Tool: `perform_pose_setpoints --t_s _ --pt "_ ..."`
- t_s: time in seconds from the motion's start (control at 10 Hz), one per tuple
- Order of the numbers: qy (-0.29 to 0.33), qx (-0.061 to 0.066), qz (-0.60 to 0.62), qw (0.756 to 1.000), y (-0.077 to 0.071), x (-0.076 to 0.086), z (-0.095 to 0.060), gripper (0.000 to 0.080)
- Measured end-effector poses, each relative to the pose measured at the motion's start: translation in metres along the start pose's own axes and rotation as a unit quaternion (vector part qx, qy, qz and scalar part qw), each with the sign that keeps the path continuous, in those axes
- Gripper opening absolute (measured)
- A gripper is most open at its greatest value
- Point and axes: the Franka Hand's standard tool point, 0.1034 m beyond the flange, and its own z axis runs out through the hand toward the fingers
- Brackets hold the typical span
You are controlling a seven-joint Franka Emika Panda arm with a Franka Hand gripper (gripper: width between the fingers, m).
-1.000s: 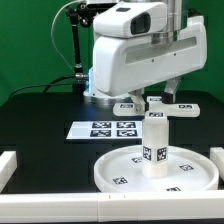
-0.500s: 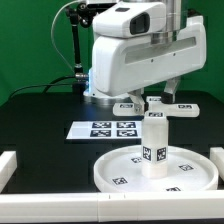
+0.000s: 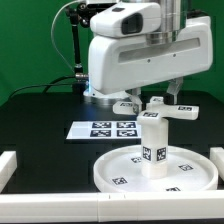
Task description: Assemble round table
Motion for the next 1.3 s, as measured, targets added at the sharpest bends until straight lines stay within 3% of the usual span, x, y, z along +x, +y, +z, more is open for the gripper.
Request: perform_pose_setpoints --t_s 0.3,0.5,1.0,1.2,1.3 --pt "0.009 0.001 0.142 0.99 -0.0026 0.0021 0.0004 0.0429" --pt "0.012 0.008 0.242 0.97 -0.0033 0.0024 0.0009 0.0429" --pt "0.025 0.021 0.464 0.885 -0.0061 0.0047 0.0015 0.0429" --pt "0.028 0.022 0.514 0.857 -0.0095 0.0055 0.0015 0.0429" --pt "0.027 0.021 0.557 0.83 -0.01 0.0055 0.0014 0.0429"
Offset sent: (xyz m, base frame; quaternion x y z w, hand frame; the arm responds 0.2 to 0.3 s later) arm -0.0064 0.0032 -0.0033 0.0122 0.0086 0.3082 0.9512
